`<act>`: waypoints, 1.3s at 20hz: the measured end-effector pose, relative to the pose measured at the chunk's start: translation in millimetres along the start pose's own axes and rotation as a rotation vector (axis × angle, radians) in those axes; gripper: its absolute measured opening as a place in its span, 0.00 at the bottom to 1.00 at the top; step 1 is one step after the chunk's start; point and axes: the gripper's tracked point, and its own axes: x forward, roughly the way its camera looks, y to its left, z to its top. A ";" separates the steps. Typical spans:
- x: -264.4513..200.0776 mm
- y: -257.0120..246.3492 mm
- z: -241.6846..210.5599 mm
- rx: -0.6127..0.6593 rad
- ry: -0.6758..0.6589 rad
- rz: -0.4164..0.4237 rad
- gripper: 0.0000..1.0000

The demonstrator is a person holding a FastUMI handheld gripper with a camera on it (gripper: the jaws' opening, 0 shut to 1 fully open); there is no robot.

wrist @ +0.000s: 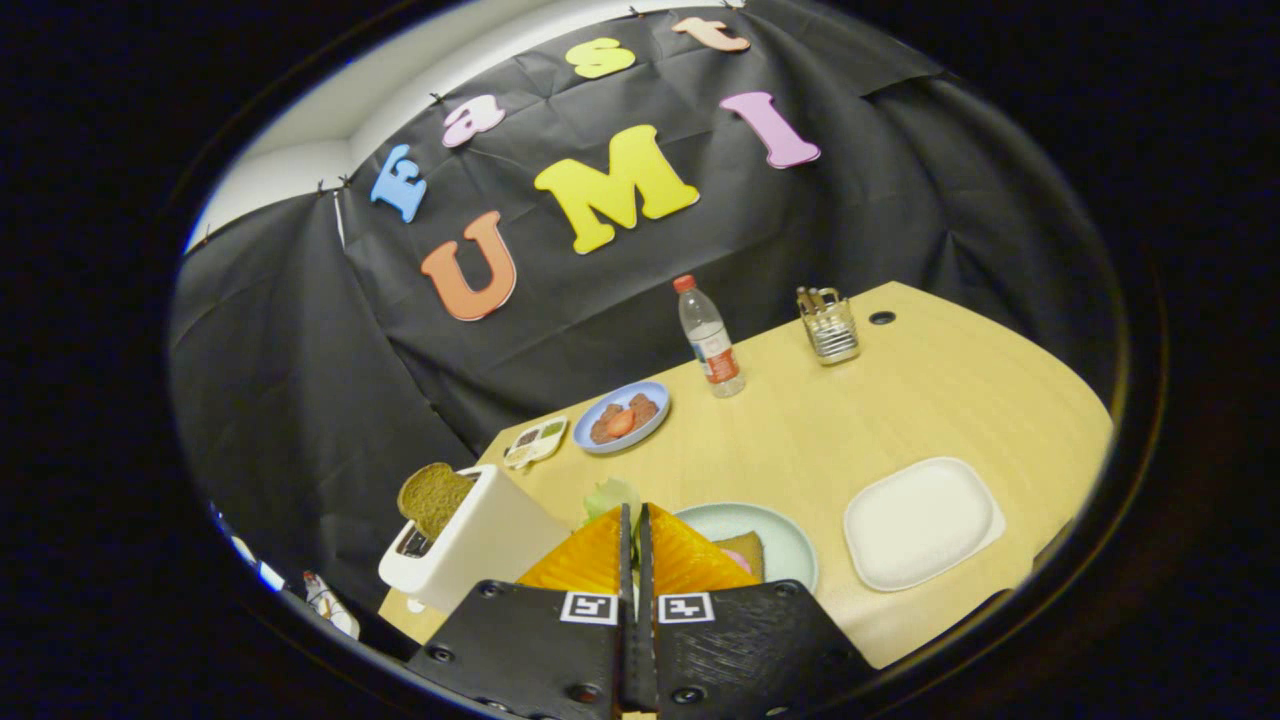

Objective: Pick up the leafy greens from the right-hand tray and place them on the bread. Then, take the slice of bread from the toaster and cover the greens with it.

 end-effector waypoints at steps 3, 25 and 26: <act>11.2 20.6 -14.5 0.007 0.029 0.032 0.01; 44.9 -78.9 -42.2 -0.108 0.032 -0.226 0.35; 42.2 -82.3 -40.1 -0.123 0.023 -0.236 0.45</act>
